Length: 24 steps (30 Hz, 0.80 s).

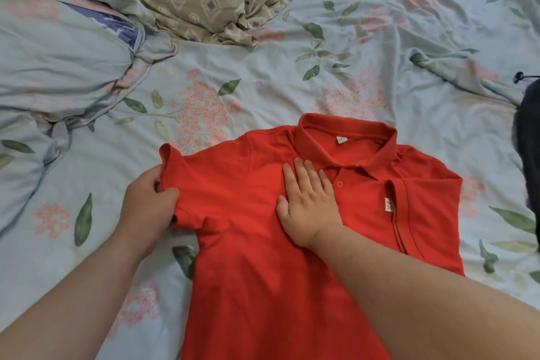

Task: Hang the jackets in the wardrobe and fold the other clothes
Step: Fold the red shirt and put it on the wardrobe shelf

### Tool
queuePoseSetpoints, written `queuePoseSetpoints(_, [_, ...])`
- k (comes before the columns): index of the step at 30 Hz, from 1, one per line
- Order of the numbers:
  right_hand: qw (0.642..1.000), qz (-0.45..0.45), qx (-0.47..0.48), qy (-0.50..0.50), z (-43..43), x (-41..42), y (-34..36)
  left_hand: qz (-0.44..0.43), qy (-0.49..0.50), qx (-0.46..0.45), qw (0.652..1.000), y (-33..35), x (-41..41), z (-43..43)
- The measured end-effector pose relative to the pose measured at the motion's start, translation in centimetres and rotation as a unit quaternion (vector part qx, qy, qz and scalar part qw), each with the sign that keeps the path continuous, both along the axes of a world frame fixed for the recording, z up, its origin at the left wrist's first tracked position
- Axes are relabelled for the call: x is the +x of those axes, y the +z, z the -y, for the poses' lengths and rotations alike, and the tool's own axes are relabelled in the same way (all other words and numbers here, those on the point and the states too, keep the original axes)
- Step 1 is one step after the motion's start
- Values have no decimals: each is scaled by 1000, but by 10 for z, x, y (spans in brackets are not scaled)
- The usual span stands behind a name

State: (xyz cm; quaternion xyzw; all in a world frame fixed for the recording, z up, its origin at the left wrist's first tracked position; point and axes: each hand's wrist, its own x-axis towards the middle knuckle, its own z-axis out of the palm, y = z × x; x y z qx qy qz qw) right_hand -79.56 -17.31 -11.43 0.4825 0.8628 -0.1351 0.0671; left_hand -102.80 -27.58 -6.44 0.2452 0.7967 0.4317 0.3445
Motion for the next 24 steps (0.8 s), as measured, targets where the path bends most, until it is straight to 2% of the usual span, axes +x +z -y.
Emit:
queuePoseSetpoints(2, [998,-34,-44,12,-6,3,17,-91,-40,1,995,14,14,-7])
queuePoseSetpoints(4, [987,-150,-56,-13,-6,12,39,-162,-78,-7,984,27,33,-20])
queuePoseSetpoints(6, [966,-251,-14,-60,1,26,54,-199,-116,-23,973,33,53,-36])
queuePoseSetpoints(9, [954,-284,32,-94,15,62,60,-230,-172,-47,957,28,93,-54])
queuePoseSetpoints(13, [967,-226,63,-99,18,116,50,-288,-210,-93,930,12,129,-65])
queuePoseSetpoints(17, [978,-159,120,-60,19,160,34,-286,-236,-94,924,-6,136,-61])
queuePoseSetpoints(18, [980,-138,125,-64,19,168,30,-319,-252,-81,910,-10,135,-56])
queuePoseSetpoints(20, [986,-93,108,-84,20,182,23,-409,-299,-48,861,-23,132,-44])
queuePoseSetpoints(22, [993,-39,72,-90,22,189,13,-435,-352,-70,826,-33,128,-35])
queuePoseSetpoints(24, [995,1,57,-80,26,190,4,-437,-383,-101,807,-43,125,-28])
